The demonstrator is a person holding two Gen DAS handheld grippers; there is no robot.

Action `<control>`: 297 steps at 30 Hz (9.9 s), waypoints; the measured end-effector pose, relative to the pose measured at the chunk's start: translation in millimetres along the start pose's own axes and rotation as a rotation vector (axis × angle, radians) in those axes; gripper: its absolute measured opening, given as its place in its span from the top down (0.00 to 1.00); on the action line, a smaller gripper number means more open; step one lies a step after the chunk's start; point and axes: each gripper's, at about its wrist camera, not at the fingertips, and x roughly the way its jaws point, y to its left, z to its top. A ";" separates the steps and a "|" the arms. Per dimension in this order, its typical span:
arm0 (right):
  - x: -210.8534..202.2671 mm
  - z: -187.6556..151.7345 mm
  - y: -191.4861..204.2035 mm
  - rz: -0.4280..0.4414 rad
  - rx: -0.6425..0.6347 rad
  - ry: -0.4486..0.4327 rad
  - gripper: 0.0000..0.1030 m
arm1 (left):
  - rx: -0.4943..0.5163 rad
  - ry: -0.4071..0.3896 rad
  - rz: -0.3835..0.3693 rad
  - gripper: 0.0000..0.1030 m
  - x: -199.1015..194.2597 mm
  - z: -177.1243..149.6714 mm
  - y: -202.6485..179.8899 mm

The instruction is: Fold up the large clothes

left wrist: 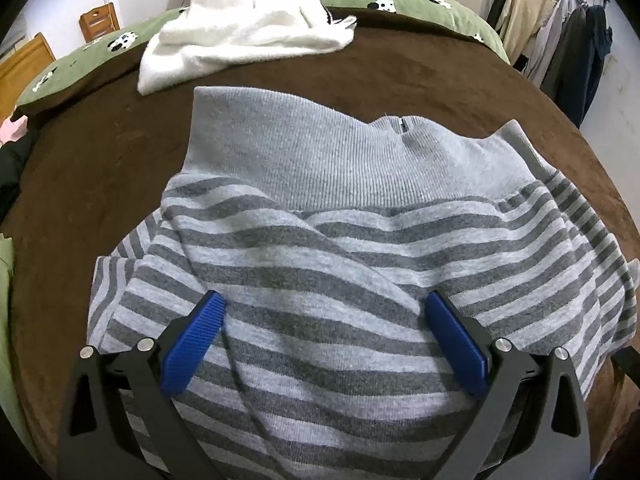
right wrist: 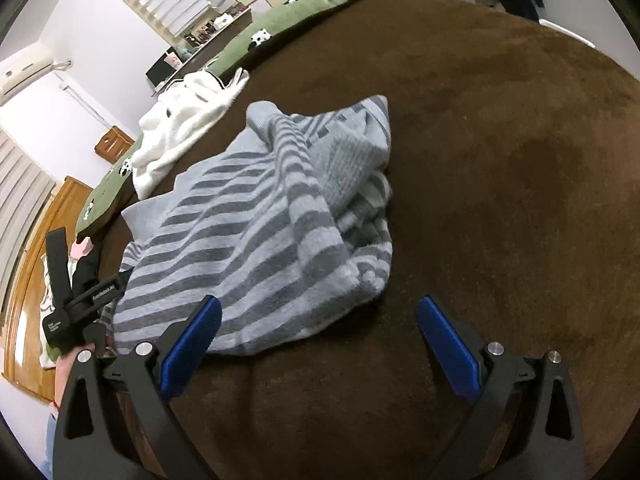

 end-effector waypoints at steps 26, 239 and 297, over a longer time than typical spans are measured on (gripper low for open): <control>52.5 34.7 26.2 0.156 0.070 -0.036 0.32 | 0.010 0.019 0.006 0.05 4.0 3.3 -1.6; 189.3 32.3 143.6 0.776 0.027 0.594 0.04 | -0.394 0.257 -0.935 0.05 53.0 -33.2 180.5; 112.4 -104.7 495.6 0.958 -0.381 0.659 0.37 | -0.555 -0.145 -0.560 0.47 -221.3 -116.4 458.8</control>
